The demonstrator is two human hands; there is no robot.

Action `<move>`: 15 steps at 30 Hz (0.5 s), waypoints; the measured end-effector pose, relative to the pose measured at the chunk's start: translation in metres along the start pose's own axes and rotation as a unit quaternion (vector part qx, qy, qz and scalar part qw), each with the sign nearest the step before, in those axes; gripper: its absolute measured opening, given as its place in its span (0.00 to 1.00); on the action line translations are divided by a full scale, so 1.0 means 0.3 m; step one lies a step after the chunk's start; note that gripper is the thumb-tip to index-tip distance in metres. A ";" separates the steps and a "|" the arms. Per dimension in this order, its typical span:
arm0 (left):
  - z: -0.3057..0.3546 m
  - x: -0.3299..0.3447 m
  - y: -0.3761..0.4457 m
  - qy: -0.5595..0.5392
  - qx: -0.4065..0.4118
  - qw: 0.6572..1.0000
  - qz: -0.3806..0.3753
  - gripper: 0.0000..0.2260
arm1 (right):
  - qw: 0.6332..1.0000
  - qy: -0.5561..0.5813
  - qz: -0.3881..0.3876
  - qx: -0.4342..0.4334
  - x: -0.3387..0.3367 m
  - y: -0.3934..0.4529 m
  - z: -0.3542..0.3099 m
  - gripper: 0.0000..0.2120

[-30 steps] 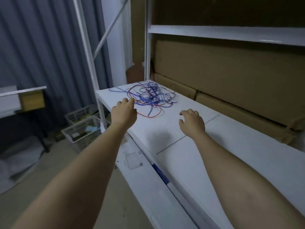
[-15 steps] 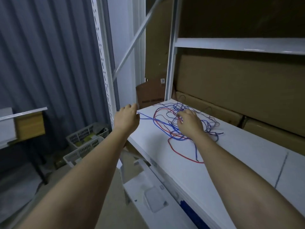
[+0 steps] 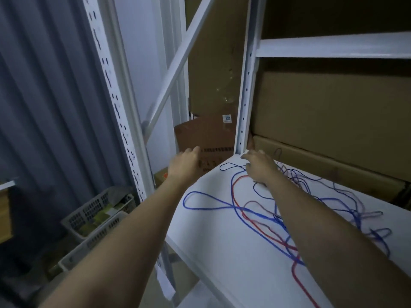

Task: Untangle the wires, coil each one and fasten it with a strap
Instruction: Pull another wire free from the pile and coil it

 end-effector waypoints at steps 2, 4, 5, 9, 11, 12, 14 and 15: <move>-0.022 0.036 0.077 -0.015 0.026 0.999 -0.012 0.05 | 0.997 -0.053 -0.054 0.004 0.057 0.077 -0.007 0.22; -0.037 0.074 0.128 -0.034 0.045 0.998 -0.026 0.06 | 0.989 -0.083 -0.120 0.012 0.113 0.114 -0.018 0.23; -0.040 0.095 0.147 -0.043 0.056 0.997 -0.037 0.06 | 0.986 -0.084 -0.145 0.020 0.138 0.119 -0.020 0.22; -0.038 0.185 0.237 -0.088 0.084 0.988 -0.095 0.10 | 0.989 -0.005 -0.127 0.076 0.165 0.120 -0.002 0.14; -0.015 0.239 0.270 -0.106 0.102 0.978 -0.150 0.15 | 0.990 0.070 -0.081 0.094 0.130 0.103 0.006 0.11; 0.007 0.266 0.279 -0.114 0.118 0.970 -0.182 0.19 | 0.988 0.105 -0.048 0.101 0.099 0.090 0.010 0.11; 0.066 0.317 0.284 -0.129 0.162 0.951 -0.228 0.24 | 0.979 0.163 0.027 0.119 0.017 0.049 0.024 0.09; 0.097 0.336 0.286 -0.144 0.185 0.944 -0.232 0.25 | 0.972 0.187 0.065 0.129 -0.025 0.022 0.036 0.08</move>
Point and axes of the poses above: each hand's wrist, its own y-axis towards the middle knuckle, its own x-axis out of the palm, z = x × y, the point moved 4 cm from there along y, towards the middle knuckle, and after that the axes turned 14 degrees about -y, right-handed, at the moved point
